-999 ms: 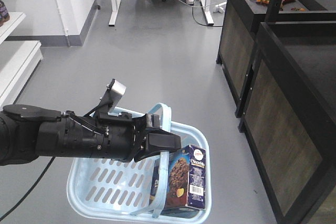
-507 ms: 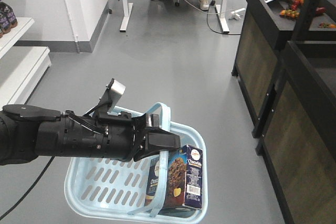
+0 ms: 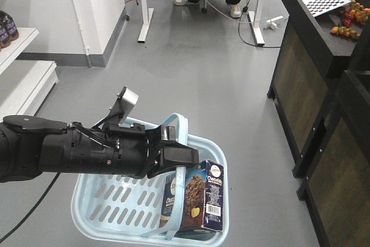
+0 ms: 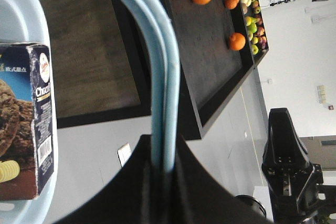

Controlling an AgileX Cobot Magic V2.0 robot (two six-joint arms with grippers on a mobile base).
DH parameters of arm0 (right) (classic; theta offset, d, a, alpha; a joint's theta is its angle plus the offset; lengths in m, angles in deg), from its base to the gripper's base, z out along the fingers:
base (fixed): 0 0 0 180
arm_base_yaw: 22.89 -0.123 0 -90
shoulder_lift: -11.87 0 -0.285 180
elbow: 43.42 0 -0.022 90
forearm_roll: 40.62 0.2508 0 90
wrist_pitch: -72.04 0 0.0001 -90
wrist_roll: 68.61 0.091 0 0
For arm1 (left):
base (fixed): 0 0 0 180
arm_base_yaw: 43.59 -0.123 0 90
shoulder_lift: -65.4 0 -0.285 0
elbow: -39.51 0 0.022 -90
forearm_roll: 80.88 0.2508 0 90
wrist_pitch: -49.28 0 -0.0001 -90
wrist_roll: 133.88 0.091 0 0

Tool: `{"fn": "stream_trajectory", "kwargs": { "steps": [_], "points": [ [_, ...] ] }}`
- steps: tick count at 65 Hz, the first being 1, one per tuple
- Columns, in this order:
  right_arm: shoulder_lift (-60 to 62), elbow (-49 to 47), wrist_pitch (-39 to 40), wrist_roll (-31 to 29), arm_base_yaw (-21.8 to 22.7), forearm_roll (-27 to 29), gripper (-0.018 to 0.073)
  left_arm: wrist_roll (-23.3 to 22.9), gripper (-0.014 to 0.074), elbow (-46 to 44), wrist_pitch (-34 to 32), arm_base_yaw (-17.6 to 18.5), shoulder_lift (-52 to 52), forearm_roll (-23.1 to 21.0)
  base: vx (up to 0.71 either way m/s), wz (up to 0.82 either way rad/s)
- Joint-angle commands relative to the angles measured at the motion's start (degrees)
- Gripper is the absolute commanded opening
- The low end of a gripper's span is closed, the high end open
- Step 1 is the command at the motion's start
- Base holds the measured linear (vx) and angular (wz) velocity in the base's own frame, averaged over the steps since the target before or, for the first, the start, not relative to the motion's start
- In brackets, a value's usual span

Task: Left arm holds basket, right arm returns cookies
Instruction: 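Hold the basket and drive toward the snack shelves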

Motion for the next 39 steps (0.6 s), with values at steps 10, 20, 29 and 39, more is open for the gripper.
{"fn": "stream_trajectory", "kwargs": {
  "steps": [10, 20, 29, 39],
  "points": [
    [0.7, 1.1, 4.1, -0.3, 0.4, -0.6, -0.0006, 0.3, -0.0003, -2.1, 3.2, 0.3, -2.8, -5.8, 0.34, 0.01],
    [0.7, 1.1, 4.1, -0.3, 0.4, -0.6, -0.0006, 0.3, -0.0003, -2.1, 3.2, 0.3, -2.8, -5.8, 0.35, 0.02],
    [0.7, 1.1, 4.1, -0.3, 0.4, -0.6, -0.0006, 0.3, -0.0003, -2.1, 3.2, 0.3, -2.8, -5.8, 0.36, 0.05],
    [0.7, 1.1, 4.1, -0.3, 0.4, -0.6, -0.0006, 0.3, -0.0003, -2.1, 3.2, 0.3, -2.8, -5.8, 0.36, 0.06]
  ]
}}
